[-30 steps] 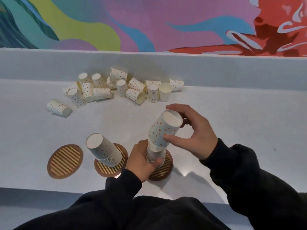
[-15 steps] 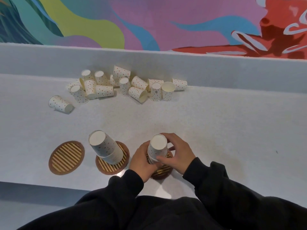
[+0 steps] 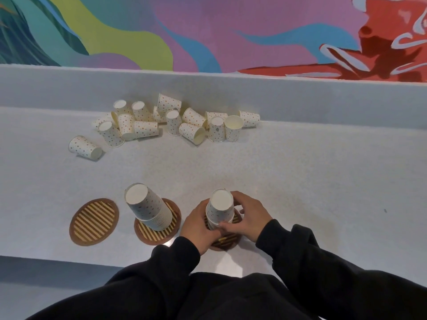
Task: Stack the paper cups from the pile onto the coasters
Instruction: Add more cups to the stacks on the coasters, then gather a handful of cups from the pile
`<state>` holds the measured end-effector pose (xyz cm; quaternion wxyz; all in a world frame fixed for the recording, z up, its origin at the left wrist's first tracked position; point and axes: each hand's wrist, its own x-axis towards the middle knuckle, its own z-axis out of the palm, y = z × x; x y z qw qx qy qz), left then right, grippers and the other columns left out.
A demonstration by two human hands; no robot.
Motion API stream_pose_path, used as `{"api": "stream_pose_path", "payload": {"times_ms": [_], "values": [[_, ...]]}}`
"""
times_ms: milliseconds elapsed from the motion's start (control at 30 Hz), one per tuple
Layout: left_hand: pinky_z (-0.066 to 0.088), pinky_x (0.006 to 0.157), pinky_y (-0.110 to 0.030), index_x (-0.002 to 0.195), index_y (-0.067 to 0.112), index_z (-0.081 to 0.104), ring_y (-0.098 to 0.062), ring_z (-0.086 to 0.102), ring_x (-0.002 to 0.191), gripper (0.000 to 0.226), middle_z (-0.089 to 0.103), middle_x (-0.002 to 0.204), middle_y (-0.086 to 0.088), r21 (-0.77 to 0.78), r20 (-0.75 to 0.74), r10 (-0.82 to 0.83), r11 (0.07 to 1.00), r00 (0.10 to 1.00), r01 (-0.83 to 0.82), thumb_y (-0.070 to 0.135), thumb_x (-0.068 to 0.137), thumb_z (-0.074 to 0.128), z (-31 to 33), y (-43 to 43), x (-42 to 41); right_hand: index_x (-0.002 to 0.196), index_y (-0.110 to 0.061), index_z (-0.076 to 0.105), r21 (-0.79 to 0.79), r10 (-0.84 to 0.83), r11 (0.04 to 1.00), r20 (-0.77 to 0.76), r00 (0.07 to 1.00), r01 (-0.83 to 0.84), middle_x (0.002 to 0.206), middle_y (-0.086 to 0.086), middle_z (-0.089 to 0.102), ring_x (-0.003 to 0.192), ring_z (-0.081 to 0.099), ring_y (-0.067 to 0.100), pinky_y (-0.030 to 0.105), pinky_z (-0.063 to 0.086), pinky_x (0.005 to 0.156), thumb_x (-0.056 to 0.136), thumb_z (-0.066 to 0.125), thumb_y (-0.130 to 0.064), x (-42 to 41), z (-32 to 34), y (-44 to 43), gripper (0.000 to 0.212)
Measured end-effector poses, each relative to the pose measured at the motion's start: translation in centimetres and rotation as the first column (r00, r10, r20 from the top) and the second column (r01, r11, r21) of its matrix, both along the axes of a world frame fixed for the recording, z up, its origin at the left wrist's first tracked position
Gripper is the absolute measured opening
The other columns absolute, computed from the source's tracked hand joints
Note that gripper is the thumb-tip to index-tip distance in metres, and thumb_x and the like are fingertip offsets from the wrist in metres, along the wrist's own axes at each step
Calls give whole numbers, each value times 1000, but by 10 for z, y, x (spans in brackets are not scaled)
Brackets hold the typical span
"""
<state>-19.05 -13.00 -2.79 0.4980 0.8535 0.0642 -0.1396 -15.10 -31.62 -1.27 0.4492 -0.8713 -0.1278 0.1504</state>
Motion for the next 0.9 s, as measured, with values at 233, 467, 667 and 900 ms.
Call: {"api": "stream_pose_path", "payload": {"times_ms": [233, 467, 667, 900], "values": [[46, 115, -40, 152, 54, 18, -5, 43, 142, 101, 37, 158, 19, 95, 82, -97, 992, 992, 89, 39, 79, 86, 24, 14, -5, 135, -52, 49, 92, -85, 992, -20, 996, 87, 129, -26, 61, 120, 56, -2, 35, 51, 103, 58, 96, -48, 1, 22, -6, 90], [56, 88, -25, 138, 32, 57, -3, 64, 110, 47, 62, 127, 17, 180, 574, -181, 979, 799, 92, 28, 93, 71, 113, 62, -17, 129, -37, 60, 320, -134, 944, 154, 979, 79, 133, -10, 66, 128, 60, 18, 51, 49, 106, 67, 90, -40, 7, 110, 10, 69], [54, 79, -19, 106, 15, 76, -15, 72, 90, 20, 76, 99, 10, -75, 667, 147, 989, 731, -131, 8, 87, 74, 165, 142, -3, 120, -28, 65, 453, -183, 890, 239, 954, 57, 125, -6, 69, 121, 63, 25, 50, 53, 100, 80, 83, -31, 6, 158, 86, 44], [54, 77, -18, 106, 28, 75, -8, 70, 96, 27, 75, 100, 16, -19, 527, 248, 960, 813, -280, 6, 91, 73, 135, 261, 46, 116, -26, 67, 426, -135, 904, 201, 970, 38, 118, -13, 70, 114, 65, 16, 41, 57, 95, 89, 80, -20, 32, 166, 207, 30]]}}
